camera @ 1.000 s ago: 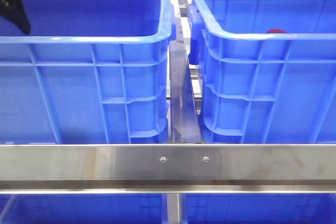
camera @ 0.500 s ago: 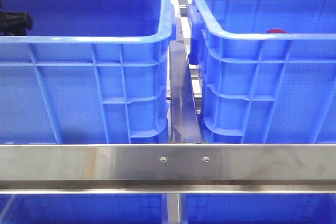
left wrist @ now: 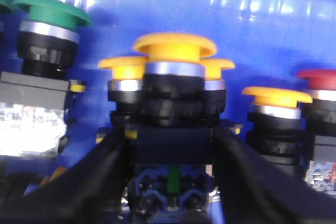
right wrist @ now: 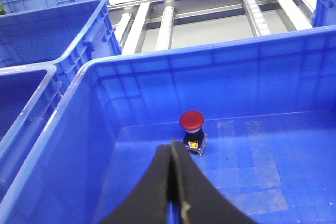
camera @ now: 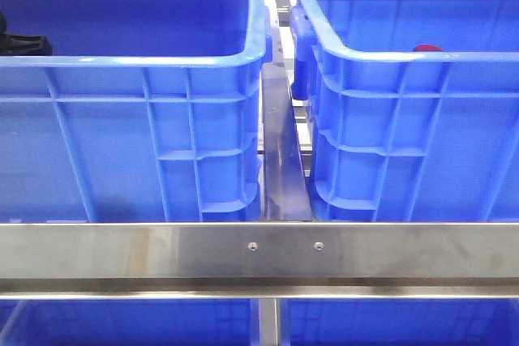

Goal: Pick red and yellow buttons and place in box

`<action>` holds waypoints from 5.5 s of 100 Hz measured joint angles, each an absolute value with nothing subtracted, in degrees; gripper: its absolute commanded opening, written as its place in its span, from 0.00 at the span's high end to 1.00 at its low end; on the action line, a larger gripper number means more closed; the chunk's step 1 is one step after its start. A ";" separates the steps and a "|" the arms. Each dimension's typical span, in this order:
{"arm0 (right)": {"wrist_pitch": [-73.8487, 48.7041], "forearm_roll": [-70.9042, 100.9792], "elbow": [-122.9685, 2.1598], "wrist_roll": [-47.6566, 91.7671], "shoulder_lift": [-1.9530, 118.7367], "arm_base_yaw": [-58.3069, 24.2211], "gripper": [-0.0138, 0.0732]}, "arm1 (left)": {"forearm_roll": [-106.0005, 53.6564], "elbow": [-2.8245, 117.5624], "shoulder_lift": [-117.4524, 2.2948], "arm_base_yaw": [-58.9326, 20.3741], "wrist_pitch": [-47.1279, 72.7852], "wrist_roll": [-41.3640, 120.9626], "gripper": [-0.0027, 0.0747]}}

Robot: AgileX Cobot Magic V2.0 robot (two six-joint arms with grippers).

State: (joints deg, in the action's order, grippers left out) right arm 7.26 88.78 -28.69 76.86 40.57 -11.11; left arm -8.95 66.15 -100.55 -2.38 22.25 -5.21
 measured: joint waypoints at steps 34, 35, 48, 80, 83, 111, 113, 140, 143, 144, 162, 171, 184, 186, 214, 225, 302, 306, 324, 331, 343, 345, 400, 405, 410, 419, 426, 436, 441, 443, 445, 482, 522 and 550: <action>7.23 88.78 -28.69 76.86 40.57 -11.11 0.92 | -7.23 66.24 -94.50 -2.38 24.52 -5.21 0.99; 7.23 88.78 -28.69 76.86 40.57 -11.11 0.92 | -7.12 66.24 -94.01 -2.38 24.70 -5.21 0.99; 7.23 88.78 -28.69 76.86 40.57 -11.11 0.92 | -5.08 66.24 -88.98 -2.68 28.33 -4.94 0.99; 7.14 88.78 -28.69 76.86 40.57 -11.11 0.92 | -4.16 65.07 -71.98 -12.10 33.10 -2.64 0.99; 7.14 88.78 -28.69 76.86 40.57 -11.11 0.92 | -4.16 64.84 -70.48 -13.36 33.23 -2.64 0.99; 7.14 88.78 -28.69 76.86 40.57 -11.11 0.92 | -4.16 61.56 -58.62 -27.67 35.30 -1.77 0.99; 7.14 88.78 -28.69 76.86 40.57 -11.11 0.92 | -4.16 61.28 -58.27 -28.83 35.32 -1.77 0.99; 5.29 88.78 -28.69 76.86 40.57 -11.11 0.75 | -4.16 60.22 -56.28 -42.15 36.05 -1.67 0.99; 4.60 88.78 -28.69 76.86 40.57 -11.11 0.68 | -4.16 60.22 -56.28 -43.19 36.10 -1.65 0.99; 4.45 88.78 -28.69 76.86 40.57 -11.11 0.67 | -4.16 60.22 -56.28 -43.42 36.10 -1.65 0.99; 0.38 88.78 -28.69 76.86 40.57 -11.11 0.27 | -4.16 60.17 -56.28 -46.54 36.10 -1.45 0.99; -2.13 89.79 -28.69 76.86 40.57 -11.11 0.17 | -4.16 60.17 -56.28 -46.78 36.10 -1.33 0.99; -8.53 94.66 -28.69 76.86 40.57 -11.11 0.16 | -4.11 60.17 -56.28 -46.78 36.10 -1.34 0.99; -10.01 95.67 -28.69 76.86 40.57 -11.11 0.16 | -4.11 60.17 -56.28 -46.78 36.10 -1.34 0.99; -34.37 102.21 -30.79 75.04 43.69 -11.11 0.16 | -4.02 60.17 -56.28 -46.78 36.10 -1.34 0.99; -42.33 102.21 -33.13 72.96 47.22 -11.11 0.16 | -4.02 60.17 -56.28 -46.78 36.10 -1.34 0.99; -55.52 101.68 -50.02 68.13 71.42 -20.58 0.16 | -4.02 60.17 -56.28 -46.78 36.10 -1.34 0.99; -55.12 101.68 -50.83 68.13 72.39 -21.20 0.16 | -4.02 60.17 -56.28 -46.78 36.10 -1.34 0.99; -54.29 101.58 -53.79 68.12 75.84 -23.23 0.16 | -4.02 60.17 -56.28 -46.78 36.10 -1.34 0.99; -54.29 101.58 -54.53 68.12 76.87 -23.73 0.16 | -4.02 60.17 -56.28 -46.78 36.10 -1.34 0.99; -54.50 101.58 -55.32 68.12 78.21 -24.29 0.22 | -4.02 60.17 -56.28 -46.78 36.10 -1.34 0.99; -54.50 101.58 -55.43 68.12 78.17 -24.29 0.25 | -4.02 60.17 -56.28 -46.78 36.10 -1.34 0.99; -55.60 101.58 -55.52 68.12 78.47 -24.51 0.59 | -3.89 60.09 -56.28 -46.78 36.38 -1.34 0.63; -55.60 101.58 -55.52 68.12 78.47 -24.51 0.59 | -3.89 60.09 -56.28 -46.78 36.38 -1.25 0.51; -55.60 101.58 -55.52 68.12 78.47 -24.51 0.59 | -3.89 60.09 -56.28 -46.78 36.38 -1.25 0.40; -55.60 101.45 -55.54 68.12 78.47 -24.51 0.59 | -3.89 60.09 -56.28 -46.78 36.38 -1.25 0.29; -55.60 101.45 -55.54 68.12 78.47 -24.51 0.59 | -3.89 60.09 -56.28 -46.78 36.38 -1.25 0.29; -55.60 101.41 -55.54 68.12 78.47 -24.25 0.59 | -3.89 60.09 -56.15 -46.78 36.38 -1.25 0.29; -55.60 101.31 -55.54 68.23 78.47 -23.73 0.59 | -3.89 60.09 -55.90 -46.78 36.38 -1.25 0.29; -55.60 101.31 -55.54 68.33 78.47 -23.50 0.59 | -3.89 60.09 -55.77 -46.78 36.38 -1.25 0.29; -55.60 101.31 -55.54 68.36 78.47 -23.08 0.59 | -3.89 60.09 -55.60 -46.78 36.38 -1.25 0.29; -54.95 101.31 -55.54 68.76 78.47 -13.41 0.59 | 2.23 58.63 -49.90 -38.10 36.97 -6.43 0.30; -54.68 101.31 -55.54 68.76 78.47 -9.71 0.59 | 6.78 49.15 -36.79 -15.18 38.16 -11.69 0.30; -50.57 101.31 -55.54 71.81 78.47 -9.71 0.59 | 6.78 42.72 -27.33 -6.91 39.37 -12.22 0.40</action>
State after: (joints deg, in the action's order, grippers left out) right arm -50.57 101.31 -55.54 71.81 78.47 -9.71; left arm 6.78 42.72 -27.33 -6.91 39.37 -12.22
